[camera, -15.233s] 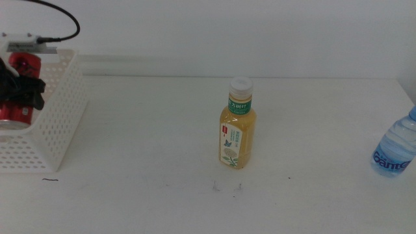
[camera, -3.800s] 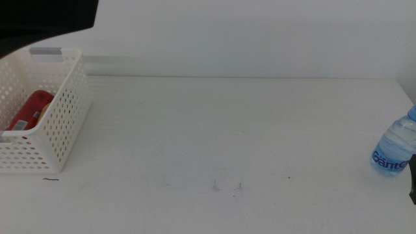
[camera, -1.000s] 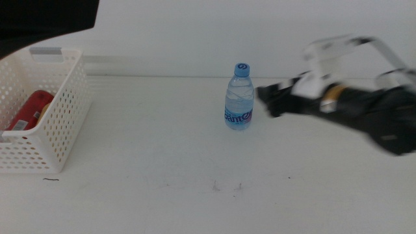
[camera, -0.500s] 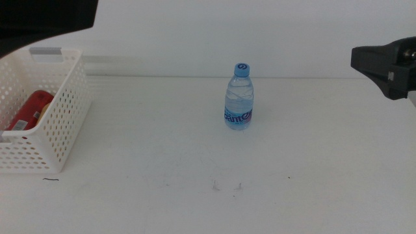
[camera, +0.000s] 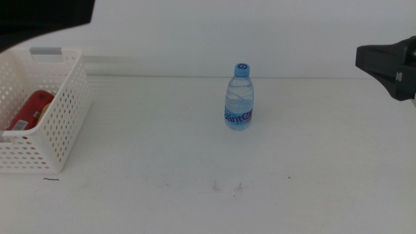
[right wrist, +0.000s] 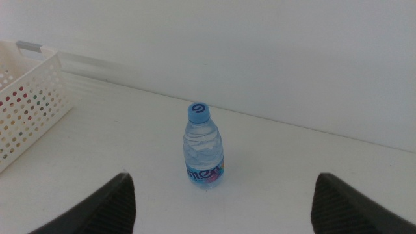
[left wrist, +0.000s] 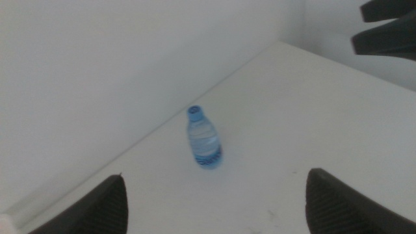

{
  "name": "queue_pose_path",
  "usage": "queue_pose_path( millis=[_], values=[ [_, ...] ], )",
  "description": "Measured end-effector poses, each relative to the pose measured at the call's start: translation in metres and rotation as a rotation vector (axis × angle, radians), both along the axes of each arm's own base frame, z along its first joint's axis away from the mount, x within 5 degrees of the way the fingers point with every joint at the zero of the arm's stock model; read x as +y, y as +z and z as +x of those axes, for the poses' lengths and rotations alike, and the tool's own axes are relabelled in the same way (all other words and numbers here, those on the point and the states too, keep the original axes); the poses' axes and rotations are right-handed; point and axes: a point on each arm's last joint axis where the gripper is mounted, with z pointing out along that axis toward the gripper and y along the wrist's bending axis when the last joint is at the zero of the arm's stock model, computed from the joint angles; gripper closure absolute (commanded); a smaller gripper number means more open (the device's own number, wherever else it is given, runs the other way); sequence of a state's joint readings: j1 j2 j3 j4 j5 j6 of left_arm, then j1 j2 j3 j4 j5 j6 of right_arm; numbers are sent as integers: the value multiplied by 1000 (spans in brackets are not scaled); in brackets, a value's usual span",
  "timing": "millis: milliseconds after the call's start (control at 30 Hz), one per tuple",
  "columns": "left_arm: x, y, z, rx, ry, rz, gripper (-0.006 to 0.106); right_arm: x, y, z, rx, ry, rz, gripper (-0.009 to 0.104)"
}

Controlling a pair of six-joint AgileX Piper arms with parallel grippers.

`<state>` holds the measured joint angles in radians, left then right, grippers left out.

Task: Use arms to grab the bottles and put them into the dustbin to the left of the table.

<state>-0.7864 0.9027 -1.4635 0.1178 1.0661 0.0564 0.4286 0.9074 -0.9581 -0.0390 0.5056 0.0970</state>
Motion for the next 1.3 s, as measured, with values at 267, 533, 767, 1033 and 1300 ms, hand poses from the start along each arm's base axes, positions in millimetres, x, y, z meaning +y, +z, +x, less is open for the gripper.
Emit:
queue_pose_path(
  millis=[267,533,767,1033,1300],
  values=[
    [-10,-4,12,-123,1,-51,7,0,0,0,0,0,0,7],
    [-56,-143,50,-152,-70,-202,7,0,0,0,0,0,0,7],
    [-39,-269,51,-116,90,-360,7,0,0,0,0,0,0,7],
    [-35,-306,53,-117,124,-279,7,0,0,0,0,0,0,7],
    [-40,-311,59,-139,125,-277,7,0,0,0,0,0,0,7]
  ],
)
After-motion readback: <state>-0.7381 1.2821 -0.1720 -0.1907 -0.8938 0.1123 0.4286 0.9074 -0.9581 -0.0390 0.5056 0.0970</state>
